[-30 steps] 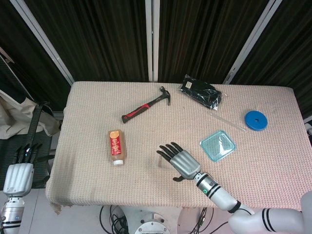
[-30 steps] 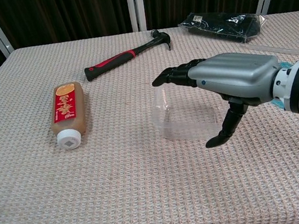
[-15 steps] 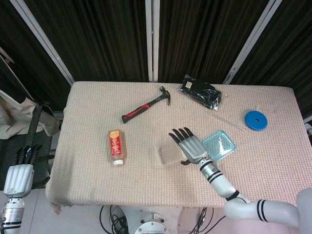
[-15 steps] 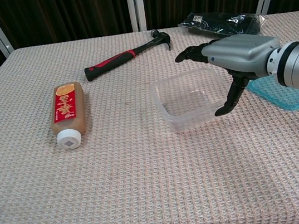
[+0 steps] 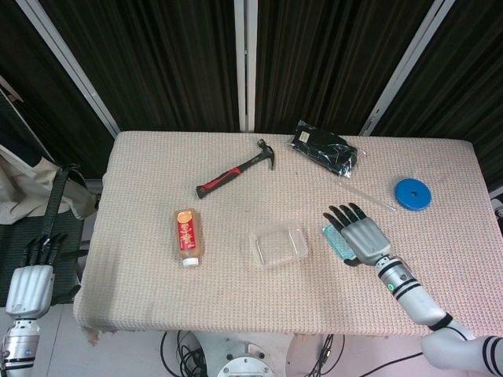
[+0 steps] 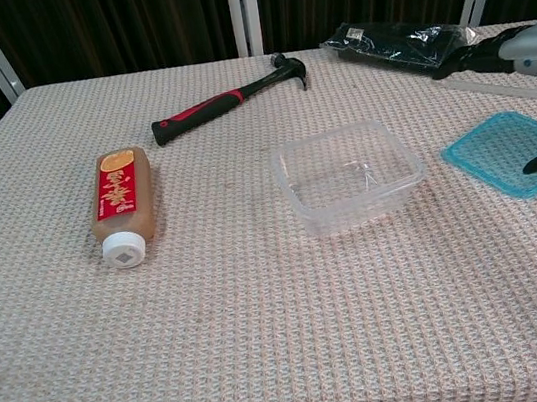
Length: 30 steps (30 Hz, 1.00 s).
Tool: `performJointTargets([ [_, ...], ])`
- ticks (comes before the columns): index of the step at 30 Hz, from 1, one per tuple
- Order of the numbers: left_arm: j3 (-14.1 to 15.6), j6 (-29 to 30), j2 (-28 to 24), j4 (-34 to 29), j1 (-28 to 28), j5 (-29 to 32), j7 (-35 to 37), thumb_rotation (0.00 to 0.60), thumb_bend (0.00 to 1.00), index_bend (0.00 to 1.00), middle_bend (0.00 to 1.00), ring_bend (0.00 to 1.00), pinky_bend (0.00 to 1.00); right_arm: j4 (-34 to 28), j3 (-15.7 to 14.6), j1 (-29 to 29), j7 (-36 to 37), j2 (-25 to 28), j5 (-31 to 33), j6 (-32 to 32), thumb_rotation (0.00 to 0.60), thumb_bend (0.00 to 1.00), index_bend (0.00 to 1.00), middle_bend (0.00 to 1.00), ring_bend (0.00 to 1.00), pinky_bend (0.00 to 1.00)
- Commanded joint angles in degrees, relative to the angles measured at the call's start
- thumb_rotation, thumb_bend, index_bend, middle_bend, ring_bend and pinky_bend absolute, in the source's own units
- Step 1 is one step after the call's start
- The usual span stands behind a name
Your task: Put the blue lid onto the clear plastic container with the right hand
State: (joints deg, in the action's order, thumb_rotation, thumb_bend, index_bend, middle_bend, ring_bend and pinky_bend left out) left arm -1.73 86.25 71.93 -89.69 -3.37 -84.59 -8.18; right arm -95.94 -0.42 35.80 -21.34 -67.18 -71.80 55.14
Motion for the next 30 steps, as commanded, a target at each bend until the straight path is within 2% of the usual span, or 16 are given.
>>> performJointTargets([
  [1,0.0,0.3,-0.1,-0.8,-0.1,-0.5,-0.8,0.600,0.00,0.08,0.07,0.00,0.00,3.6,-0.9,0.4,-0.1,1.5,-1.4,-2.1,0.600,0.00,0.00,0.01,0.00,0.00],
  [6,0.2,0.9,-0.3,-2.2,0.3,-0.6,-2.2,0.600,0.00,0.08,0.07,0.00,0.00,8.1,-1.3,1.4,-0.5,-0.7,-0.8,-6.0,0.600,0.00,0.00,0.02,0.00,0.00],
  [14,0.3,0.9,-0.8,-3.5,0.5,-0.5,-3.6,0.600,0.00,0.08,0.07,0.00,0.00,15.3,-1.4,0.9,5.2,-5.8,-2.8,-7.6,0.600,0.00,0.00,0.02,0.00,0.00],
  [22,0.3,0.9,-0.6,-3.4,0.7,-0.2,-3.4,0.600,0.00,0.08,0.07,0.00,0.00,19.6,0.2,2.5,6.9,-10.2,-4.0,-9.1,0.600,0.00,0.00,0.02,0.00,0.00],
  [30,0.3,0.7,-0.6,-2.7,0.7,-0.1,-2.5,0.600,0.00,0.08,0.07,0.00,0.00,21.4,3.2,5.7,7.1,-13.3,-1.1,-13.0,0.600,0.00,0.00,0.01,0.00,0.00],
])
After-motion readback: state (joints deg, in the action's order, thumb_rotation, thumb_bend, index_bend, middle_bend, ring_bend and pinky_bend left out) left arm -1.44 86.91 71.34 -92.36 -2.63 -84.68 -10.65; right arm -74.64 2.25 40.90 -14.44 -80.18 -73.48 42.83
